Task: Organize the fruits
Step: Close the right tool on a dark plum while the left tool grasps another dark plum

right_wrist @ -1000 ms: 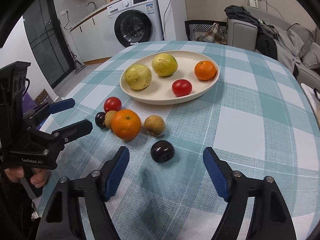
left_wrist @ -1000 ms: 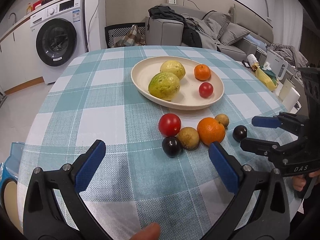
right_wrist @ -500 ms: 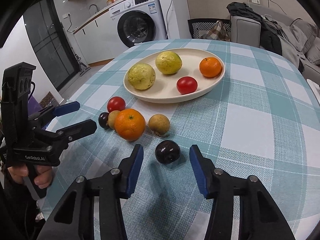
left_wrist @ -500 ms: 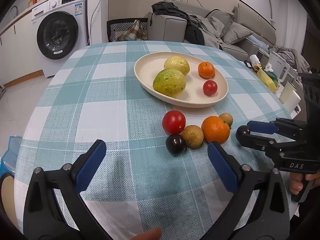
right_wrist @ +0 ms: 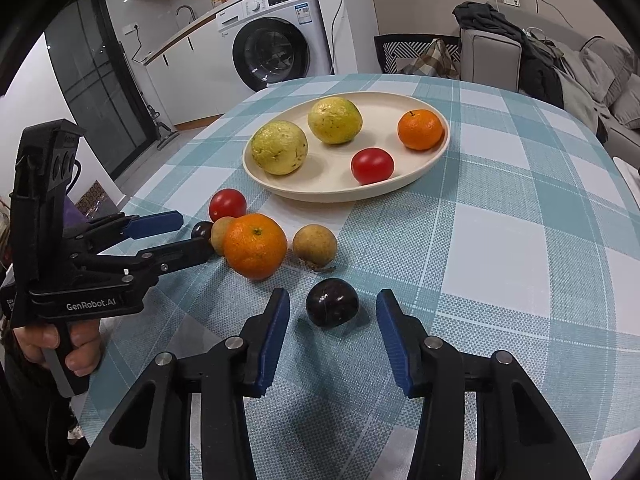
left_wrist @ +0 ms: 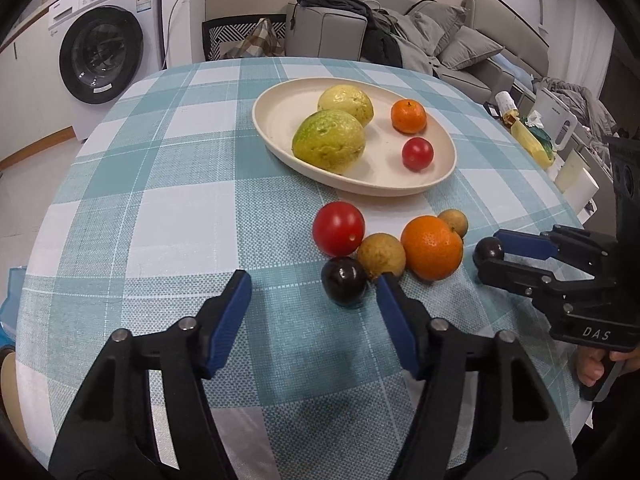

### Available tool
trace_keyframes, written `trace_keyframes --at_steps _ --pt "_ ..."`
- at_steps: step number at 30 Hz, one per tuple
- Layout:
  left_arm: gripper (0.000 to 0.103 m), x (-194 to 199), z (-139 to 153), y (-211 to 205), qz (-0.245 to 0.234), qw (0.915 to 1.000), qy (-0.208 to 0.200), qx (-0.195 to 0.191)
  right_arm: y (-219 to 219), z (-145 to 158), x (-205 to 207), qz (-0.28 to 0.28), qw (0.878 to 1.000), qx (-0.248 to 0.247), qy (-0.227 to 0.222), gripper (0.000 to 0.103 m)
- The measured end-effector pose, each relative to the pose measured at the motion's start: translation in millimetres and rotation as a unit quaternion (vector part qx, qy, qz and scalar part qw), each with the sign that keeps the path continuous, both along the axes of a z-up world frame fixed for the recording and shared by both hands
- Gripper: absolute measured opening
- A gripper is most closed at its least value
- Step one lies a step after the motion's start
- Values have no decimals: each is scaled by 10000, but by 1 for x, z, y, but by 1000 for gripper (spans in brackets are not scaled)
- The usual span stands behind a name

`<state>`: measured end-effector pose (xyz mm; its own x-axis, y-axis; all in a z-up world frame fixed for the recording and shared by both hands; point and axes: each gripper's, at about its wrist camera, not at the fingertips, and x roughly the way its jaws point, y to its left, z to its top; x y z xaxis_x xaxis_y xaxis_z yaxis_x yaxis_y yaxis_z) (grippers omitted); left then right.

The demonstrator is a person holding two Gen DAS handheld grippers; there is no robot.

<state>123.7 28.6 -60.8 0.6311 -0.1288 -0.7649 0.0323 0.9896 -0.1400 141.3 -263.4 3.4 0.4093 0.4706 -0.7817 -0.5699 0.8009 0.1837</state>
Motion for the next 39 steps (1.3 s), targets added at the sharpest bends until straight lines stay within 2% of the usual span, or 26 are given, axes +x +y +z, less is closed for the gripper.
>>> trace_keyframes --at_steps 5,17,18,20,22,29,33,39 --pt "50 1 0 1 -18 10000 10 -80 0 1 0 0 10000 7 -39 44" --pt "36 2 0 1 -141 9997 11 -217 1 0 -1 31 10000 -32 -51 41" --pt "34 1 0 1 -164 9996 6 -231 1 0 -1 29 10000 -38 -54 40" --pt "24 1 1 -1 -258 9992 -5 -311 2 0 -1 29 10000 -43 -55 40" --pt "21 1 0 -2 -307 9989 12 -364 2 -1 -1 32 10000 -47 -55 39" --pt "20 0 1 1 -306 9984 -18 -465 1 -2 0 -6 9999 -85 -62 34" --pt "20 -2 2 1 -302 9985 -86 -457 2 -2 0 19 9999 -72 -82 28" --pt "20 -4 7 2 -314 9983 -175 -457 2 0 -1 26 9999 -69 -143 27"
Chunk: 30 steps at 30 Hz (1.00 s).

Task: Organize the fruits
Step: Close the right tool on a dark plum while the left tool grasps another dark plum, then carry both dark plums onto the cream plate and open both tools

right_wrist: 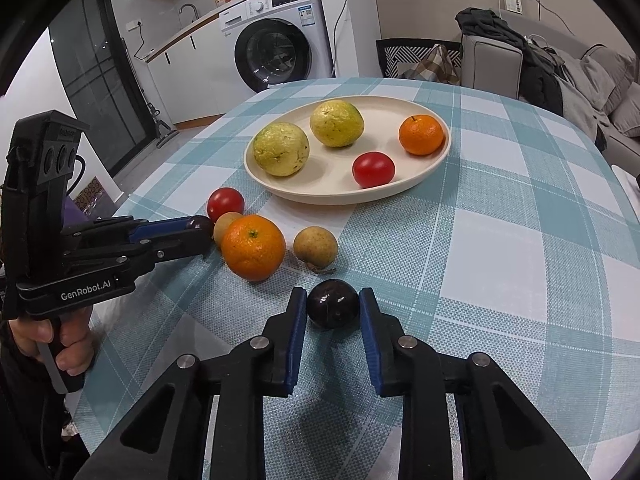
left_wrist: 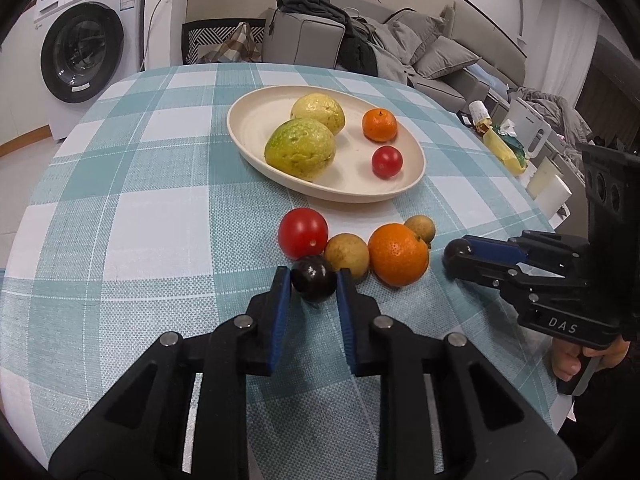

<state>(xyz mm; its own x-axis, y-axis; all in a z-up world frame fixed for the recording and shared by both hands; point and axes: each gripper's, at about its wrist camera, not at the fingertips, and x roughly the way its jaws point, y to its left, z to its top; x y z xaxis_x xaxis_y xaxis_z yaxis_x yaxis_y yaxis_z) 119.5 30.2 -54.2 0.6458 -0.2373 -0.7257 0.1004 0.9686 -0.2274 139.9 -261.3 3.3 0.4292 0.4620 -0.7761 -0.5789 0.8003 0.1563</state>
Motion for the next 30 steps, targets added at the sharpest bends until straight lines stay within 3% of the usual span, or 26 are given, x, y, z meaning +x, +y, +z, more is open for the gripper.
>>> trace_keyframes --at_steps 8,16,30 --pt "20 -9 17 6 -10 9992 -363 -194 -8 14 -1 -153 9992 248 -287 27" --pt "20 -18 39 7 143 9968 -778 -136 -15 29 -2 -269 9959 633 -583 27" --pt "20 9 42 -13 49 9970 -769 39 -3 46 4 -243 9948 706 -699 27"
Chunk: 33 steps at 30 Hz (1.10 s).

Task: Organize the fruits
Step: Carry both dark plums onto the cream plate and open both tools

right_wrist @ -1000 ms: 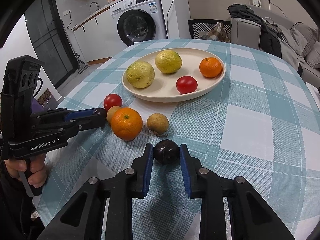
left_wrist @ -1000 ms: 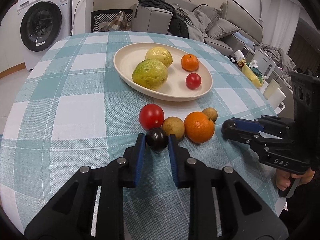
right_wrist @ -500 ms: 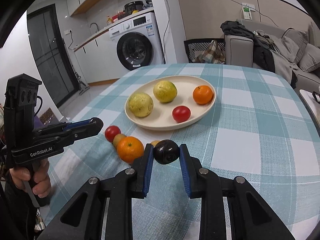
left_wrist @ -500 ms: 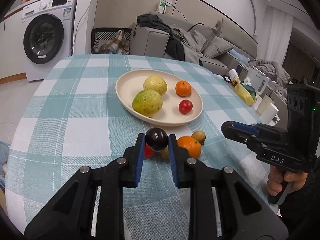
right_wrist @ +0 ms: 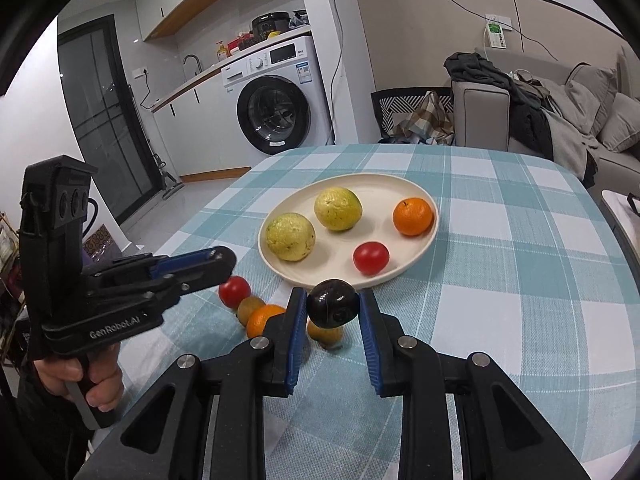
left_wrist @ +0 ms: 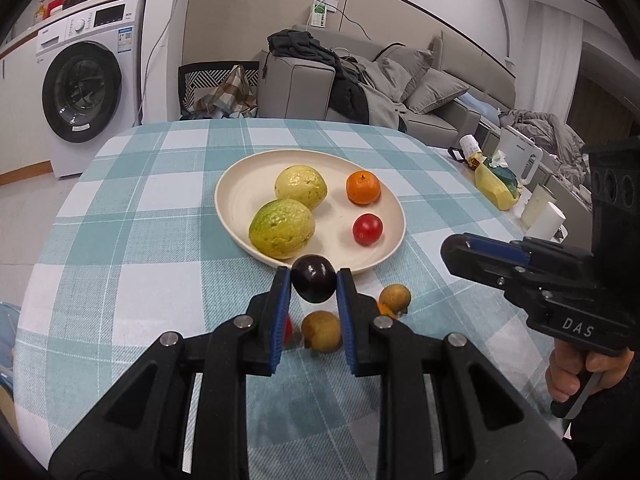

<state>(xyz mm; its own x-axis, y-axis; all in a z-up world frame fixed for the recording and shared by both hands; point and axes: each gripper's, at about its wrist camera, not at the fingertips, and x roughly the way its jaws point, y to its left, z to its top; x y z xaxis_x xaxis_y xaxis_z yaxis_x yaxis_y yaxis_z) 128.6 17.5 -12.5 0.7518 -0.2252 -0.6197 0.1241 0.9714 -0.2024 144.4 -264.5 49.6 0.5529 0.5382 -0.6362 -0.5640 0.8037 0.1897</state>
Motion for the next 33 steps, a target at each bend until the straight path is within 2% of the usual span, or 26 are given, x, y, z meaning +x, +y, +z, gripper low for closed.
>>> trace_keyframes --at_steps 11,19,28,33 --pt "20 33 -10 -3 42 9999 109 -37 14 6 23 -2 10000 -13 -54 27" --pt "20 50 -21 -1 -27 9995 300 13 29 -6 45 -59 10000 -72 -35 27" --pt "20 62 -27 -7 -38 9991 326 251 30 -30 61 63 9993 -231 300 27" --pt "20 71 -29 -7 8 9988 377 318 27 -30 63 63 9990 -117 422 27"
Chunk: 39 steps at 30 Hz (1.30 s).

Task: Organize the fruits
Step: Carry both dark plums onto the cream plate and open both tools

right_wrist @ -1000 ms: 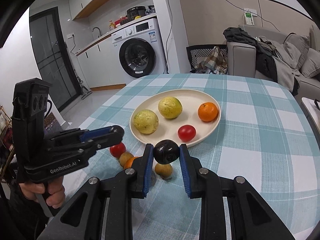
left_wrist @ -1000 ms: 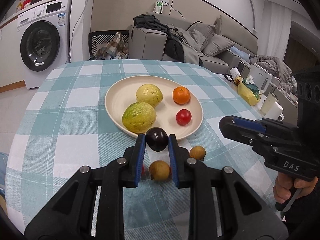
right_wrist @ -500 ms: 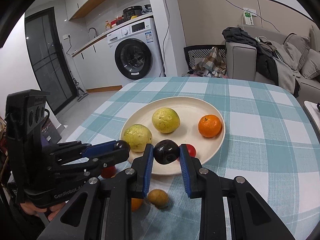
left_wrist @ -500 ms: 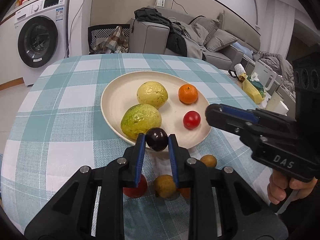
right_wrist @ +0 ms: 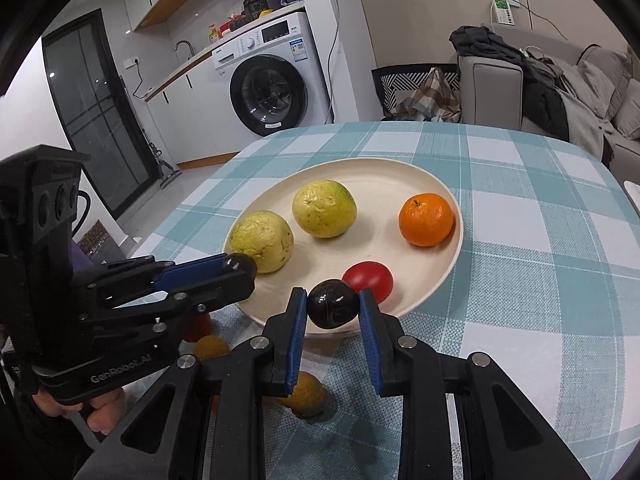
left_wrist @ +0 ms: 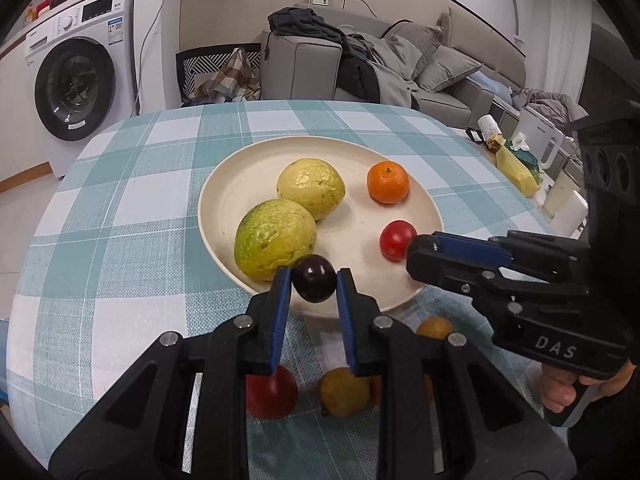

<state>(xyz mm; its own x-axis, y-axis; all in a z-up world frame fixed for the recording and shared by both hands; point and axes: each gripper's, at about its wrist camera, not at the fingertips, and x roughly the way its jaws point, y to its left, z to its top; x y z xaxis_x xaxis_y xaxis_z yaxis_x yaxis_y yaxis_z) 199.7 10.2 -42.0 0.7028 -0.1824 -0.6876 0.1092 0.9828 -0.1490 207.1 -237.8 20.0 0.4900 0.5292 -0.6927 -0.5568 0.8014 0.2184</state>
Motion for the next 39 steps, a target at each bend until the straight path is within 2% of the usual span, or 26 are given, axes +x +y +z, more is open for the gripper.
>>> trace_keyframes --at_steps 15,29,33,36,39 --pt "20 24 -7 1 151 9997 140 102 0 -1 5 -218 9996 -144 -79 27" --pt "21 24 -8 -1 160 9997 151 136 1 0 1 -267 9993 -200 -163 28" --pt "21 23 -8 -2 147 9997 164 126 -3 4 1 -353 9988 -150 -289 32" --pt "23 21 -7 -2 120 9997 151 168 -9 10 0 -419 9984 45 -379 42" --pt "35 16 -4 0 124 9997 100 167 -13 15 0 -477 9977 137 -461 48"
